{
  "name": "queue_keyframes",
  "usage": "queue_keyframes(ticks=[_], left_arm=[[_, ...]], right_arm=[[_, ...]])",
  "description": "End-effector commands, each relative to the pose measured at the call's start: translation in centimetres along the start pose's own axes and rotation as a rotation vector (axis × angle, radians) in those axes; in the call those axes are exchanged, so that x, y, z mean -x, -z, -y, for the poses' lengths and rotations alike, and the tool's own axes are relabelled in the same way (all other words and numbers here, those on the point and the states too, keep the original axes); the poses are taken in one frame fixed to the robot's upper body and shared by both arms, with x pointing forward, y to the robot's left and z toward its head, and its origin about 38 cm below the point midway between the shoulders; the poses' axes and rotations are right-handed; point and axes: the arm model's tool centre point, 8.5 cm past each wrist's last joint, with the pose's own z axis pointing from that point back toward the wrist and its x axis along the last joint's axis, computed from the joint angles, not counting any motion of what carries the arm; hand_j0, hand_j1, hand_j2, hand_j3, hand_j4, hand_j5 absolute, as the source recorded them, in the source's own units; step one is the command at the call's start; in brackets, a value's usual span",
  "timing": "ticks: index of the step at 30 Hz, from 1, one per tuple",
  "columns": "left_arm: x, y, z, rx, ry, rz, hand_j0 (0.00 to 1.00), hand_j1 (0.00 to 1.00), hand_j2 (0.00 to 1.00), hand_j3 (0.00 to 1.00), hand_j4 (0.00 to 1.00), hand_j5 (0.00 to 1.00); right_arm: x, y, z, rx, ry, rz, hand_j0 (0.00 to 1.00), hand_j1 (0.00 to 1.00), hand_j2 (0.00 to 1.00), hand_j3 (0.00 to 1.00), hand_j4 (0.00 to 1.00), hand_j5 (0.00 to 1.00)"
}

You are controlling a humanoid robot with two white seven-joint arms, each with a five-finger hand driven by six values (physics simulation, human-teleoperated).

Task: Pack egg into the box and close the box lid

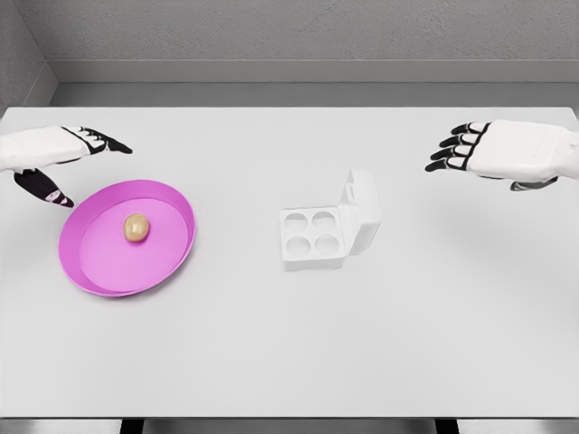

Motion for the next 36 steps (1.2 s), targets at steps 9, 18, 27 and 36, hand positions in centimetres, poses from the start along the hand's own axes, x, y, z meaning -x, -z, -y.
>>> queue_keyframes(ticks=[9, 18, 27, 36], left_arm=[[1.0, 0.3, 2.0, 0.133, 0.005, -0.038, 1.0, 1.0, 1.0, 1.0, 1.0, 1.0], [-2.1, 3.4, 0.3, 0.232, 0.221, 0.013, 1.0, 1.0, 1.0, 1.0, 1.0, 1.0], [-3.0, 3.9, -0.6, 0.157, 0.478, -0.01, 1.0, 1.0, 1.0, 1.0, 1.0, 1.0], [-4.2, 4.3, -0.8, 0.09, 0.541, 0.029, 1.0, 1.0, 1.0, 1.0, 1.0, 1.0]], right_arm=[[0.2, -0.5, 0.1, 0.017, 0.028, 0.003, 1.0, 1.0, 1.0, 1.0, 1.0, 1.0], [1.6, -1.7, 1.1, 0.125, 0.102, -0.029, 1.0, 1.0, 1.0, 1.0, 1.0, 1.0], [1.7, -1.8, 1.5, 0.129, 0.095, -0.032, 1.0, 1.0, 1.0, 1.0, 1.0, 1.0], [1.8, -2.0, 1.4, 0.122, 0.093, -0.033, 1.0, 1.0, 1.0, 1.0, 1.0, 1.0]])
